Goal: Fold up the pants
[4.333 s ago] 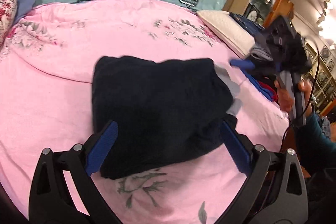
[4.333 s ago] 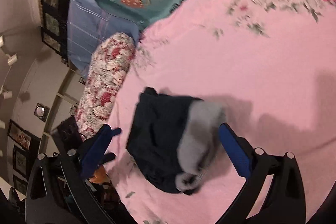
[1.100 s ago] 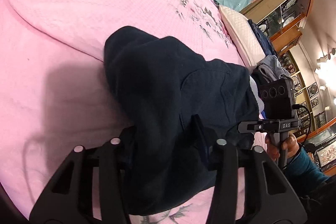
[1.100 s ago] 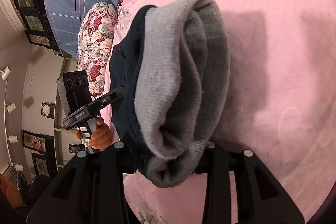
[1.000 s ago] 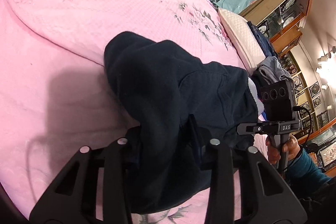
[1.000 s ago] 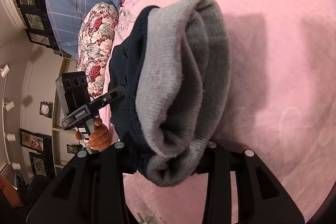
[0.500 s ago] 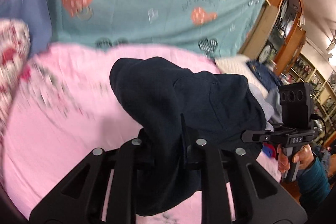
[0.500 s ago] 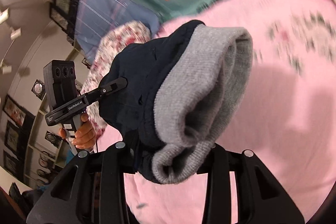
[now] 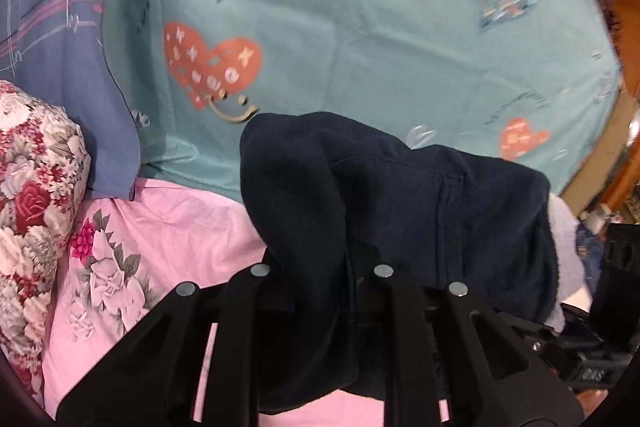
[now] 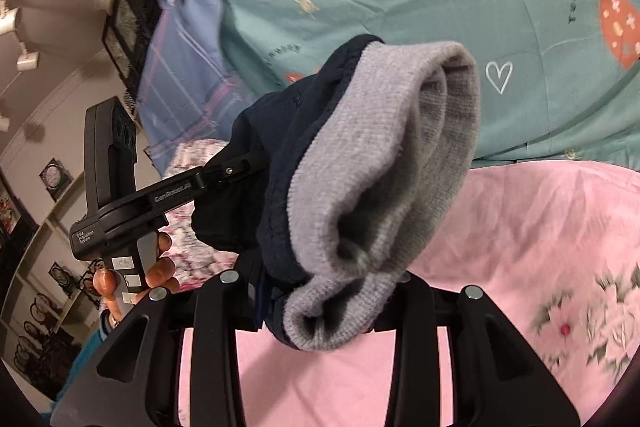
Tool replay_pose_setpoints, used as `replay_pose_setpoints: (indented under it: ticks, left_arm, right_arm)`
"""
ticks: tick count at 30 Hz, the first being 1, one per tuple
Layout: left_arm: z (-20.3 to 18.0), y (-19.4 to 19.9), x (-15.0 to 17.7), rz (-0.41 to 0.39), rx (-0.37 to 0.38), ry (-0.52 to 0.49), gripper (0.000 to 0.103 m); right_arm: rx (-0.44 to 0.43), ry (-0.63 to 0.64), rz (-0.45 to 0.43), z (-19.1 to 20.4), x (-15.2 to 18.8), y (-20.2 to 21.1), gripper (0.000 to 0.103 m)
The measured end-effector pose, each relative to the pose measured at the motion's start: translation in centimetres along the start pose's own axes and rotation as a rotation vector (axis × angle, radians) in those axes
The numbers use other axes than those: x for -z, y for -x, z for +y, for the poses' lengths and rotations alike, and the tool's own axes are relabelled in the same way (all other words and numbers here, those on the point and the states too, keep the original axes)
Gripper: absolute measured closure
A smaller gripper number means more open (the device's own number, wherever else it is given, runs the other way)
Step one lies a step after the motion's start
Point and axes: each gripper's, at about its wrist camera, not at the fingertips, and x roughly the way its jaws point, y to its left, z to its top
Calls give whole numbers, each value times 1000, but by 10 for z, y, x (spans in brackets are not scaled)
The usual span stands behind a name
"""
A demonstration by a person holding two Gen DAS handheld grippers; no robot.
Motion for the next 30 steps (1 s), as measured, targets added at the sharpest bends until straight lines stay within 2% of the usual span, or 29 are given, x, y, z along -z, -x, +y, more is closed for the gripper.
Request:
replay_pose_setpoints:
  ticks: [2,5,10,11,12,13,14,16,19,21,23,26,28,30]
  left_arm:
    - [8,-45,1,51,-41,5,86]
    - [26,-102,15,118,-64,37,86]
    - [44,-164,41,173,-84,54,85]
    - [47,-169,47,154,-90,55,80]
    - [49,-169,50,132,-93,62,65]
    - [52,-168,52,116,-94,73,54]
    - [55,-168,55,109,-105,83,30]
    - [61,-167,59,111,-124,83,13]
    - [64,-160,65,137,-145,75,12]
    - [57,-144,63,124,-172,51,12]
    - [50,-119,60,100,-187,30,12]
    - [34,-75,58,41,-218,-18,10]
    - [21,-42,61,-16,-253,-65,8]
    - [3,-2,69,-76,-282,-137,5]
  right_arm:
    - [10,-25,26,-23,-3,-33,67]
    - [32,-80,73,-68,-3,-86,67]
    - [100,-170,100,-138,3,-141,67]
    - [114,-179,106,-147,5,-149,67]
    - [136,-189,117,-158,9,-158,67]
    - [149,-198,123,-166,14,-164,67]
    - [156,-212,126,-174,20,-167,64]
    - [187,-226,147,-183,26,-173,50]
    - [209,-221,138,-181,28,-171,44]
    - [258,-233,161,-171,30,-160,37]
    - [267,-244,176,-161,25,-152,36]
    - [282,-184,160,-129,16,-110,34]
    - [293,-128,138,-101,11,-78,29]
    - [319,-34,101,-66,8,-41,19]
